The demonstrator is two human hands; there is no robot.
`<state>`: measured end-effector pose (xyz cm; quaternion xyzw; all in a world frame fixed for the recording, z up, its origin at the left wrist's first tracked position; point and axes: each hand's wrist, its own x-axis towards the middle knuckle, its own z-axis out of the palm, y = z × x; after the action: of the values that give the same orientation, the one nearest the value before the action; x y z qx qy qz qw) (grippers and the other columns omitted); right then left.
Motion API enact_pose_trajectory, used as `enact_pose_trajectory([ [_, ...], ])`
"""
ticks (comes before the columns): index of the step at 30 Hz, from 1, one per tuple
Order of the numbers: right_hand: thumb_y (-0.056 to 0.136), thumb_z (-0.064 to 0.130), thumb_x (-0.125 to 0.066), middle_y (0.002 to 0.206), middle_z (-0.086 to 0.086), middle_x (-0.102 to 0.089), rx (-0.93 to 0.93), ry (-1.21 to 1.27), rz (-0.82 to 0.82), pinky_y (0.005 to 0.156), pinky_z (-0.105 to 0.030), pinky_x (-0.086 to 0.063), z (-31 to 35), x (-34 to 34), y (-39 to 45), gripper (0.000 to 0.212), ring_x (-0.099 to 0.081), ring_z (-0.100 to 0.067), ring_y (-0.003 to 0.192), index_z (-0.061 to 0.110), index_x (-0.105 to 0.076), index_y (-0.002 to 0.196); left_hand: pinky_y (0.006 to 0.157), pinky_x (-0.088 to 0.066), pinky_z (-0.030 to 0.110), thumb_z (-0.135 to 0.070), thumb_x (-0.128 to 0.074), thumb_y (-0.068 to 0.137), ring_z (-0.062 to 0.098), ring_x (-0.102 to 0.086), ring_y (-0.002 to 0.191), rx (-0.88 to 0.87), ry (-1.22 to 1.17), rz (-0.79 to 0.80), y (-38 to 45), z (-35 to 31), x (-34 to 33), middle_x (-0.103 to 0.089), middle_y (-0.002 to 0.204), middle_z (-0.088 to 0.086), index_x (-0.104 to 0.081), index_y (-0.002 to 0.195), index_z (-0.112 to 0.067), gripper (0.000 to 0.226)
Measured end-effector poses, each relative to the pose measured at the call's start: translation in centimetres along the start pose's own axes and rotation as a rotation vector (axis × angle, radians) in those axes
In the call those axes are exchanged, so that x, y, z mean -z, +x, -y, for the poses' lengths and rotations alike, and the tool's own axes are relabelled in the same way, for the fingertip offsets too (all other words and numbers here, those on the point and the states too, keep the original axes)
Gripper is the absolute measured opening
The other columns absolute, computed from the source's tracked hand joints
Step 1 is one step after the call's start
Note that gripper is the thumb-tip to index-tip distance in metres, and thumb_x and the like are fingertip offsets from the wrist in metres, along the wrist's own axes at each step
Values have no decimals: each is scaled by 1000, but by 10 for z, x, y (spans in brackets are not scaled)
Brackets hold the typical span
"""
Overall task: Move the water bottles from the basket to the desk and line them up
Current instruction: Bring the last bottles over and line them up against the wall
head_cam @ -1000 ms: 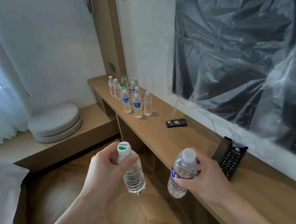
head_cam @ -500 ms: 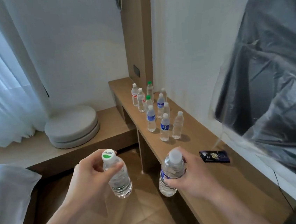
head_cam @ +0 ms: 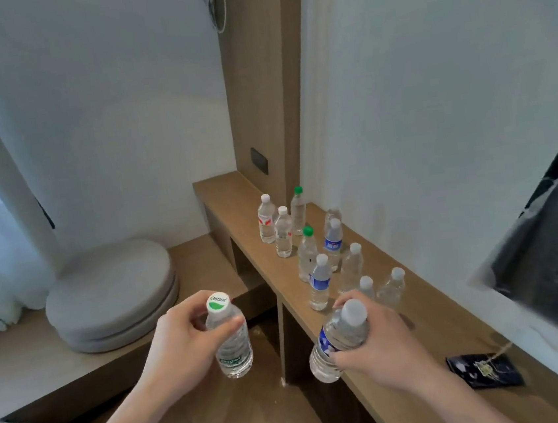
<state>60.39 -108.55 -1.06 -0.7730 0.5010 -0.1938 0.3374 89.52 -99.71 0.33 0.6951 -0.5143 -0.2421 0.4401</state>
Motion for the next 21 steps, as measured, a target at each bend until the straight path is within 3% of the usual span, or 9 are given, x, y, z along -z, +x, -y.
enact_pose_trajectory([
  [5, 65, 30, -92, 94, 15, -70, -49, 8, -22, 64, -19, -55, 17, -16, 74, 58, -67, 1, 89, 41, -55, 108, 70, -50, 18, -35, -88, 81, -3, -71, 84, -28, 44, 61, 104, 31, 17, -76, 87, -22, -74, 95, -34, 20],
  [8, 65, 35, -94, 98, 18, -71, -67, 20, -36, 67, -17, -53, 23, -16, 120, 59, -67, 4, 91, 43, -57, 110, 71, -51, 21, -37, -87, 81, -3, -70, 86, -8, 64, 74, 164, 46, 17, -75, 88, -24, -73, 96, -35, 21],
  [15, 67, 38, -95, 101, 25, -66, -52, 15, -91, 81, -28, -56, 16, -8, 246, 54, -62, 2, 97, 44, -58, 105, 71, -51, 22, -38, -85, 83, 5, -69, 89, 25, 91, 47, 298, 72, -3, -75, 94, -17, -73, 100, -34, 21],
  [21, 66, 46, -92, 100, 28, -68, -30, -16, -22, 82, -28, -57, 4, -5, 348, 51, -64, 5, 94, 44, -59, 105, 61, -45, 26, -41, -86, 82, 8, -64, 72, 62, 182, 44, 409, 89, -18, -71, 82, -11, -70, 94, -31, 22],
])
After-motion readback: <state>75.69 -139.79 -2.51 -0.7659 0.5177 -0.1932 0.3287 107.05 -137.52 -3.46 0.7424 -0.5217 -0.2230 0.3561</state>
